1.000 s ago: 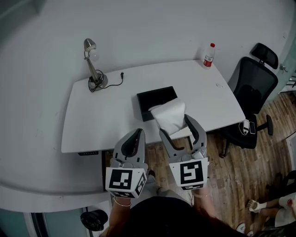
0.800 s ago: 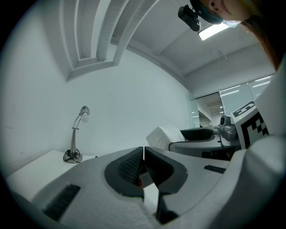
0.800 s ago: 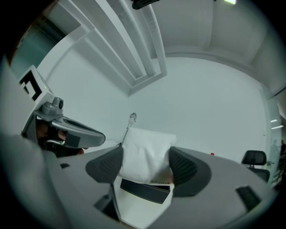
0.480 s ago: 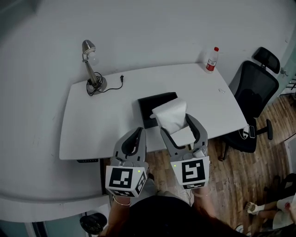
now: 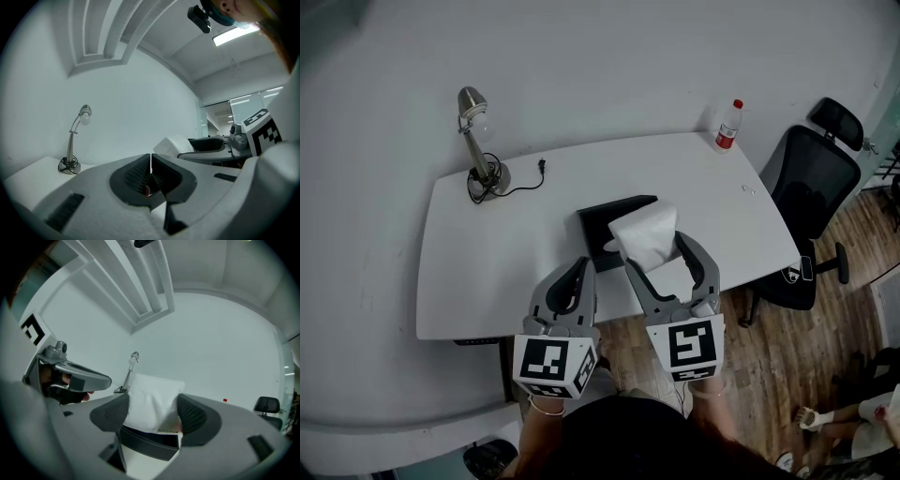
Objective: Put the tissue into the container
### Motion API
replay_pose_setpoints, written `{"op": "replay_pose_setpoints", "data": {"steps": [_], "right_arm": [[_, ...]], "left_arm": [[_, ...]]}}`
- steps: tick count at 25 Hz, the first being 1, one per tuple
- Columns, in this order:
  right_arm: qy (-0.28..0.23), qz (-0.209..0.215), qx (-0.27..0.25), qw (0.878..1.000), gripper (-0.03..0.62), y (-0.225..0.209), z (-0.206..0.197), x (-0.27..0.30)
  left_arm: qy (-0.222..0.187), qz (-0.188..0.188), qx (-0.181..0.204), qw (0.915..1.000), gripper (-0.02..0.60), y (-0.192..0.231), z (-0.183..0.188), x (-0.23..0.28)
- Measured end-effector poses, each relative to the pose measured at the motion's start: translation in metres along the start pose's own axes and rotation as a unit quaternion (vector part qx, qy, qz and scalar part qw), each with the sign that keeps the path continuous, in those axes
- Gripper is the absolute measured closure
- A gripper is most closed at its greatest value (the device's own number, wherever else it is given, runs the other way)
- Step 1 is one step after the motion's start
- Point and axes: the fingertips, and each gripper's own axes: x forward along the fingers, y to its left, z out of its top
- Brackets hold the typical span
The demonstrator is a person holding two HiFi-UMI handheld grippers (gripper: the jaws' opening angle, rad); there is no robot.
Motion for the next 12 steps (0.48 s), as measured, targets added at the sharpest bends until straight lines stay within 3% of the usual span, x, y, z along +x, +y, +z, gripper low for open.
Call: {"op": "replay_pose_setpoints", "data": {"steps": [12], "right_arm": [[0.041, -0.005, 0.015, 0.999, 0.25, 0.001, -0.01, 0.04]], "left_arm": [[0.004, -0.015, -0.01, 0.9998, 0.552, 0.033, -0.001, 0.02]]}}
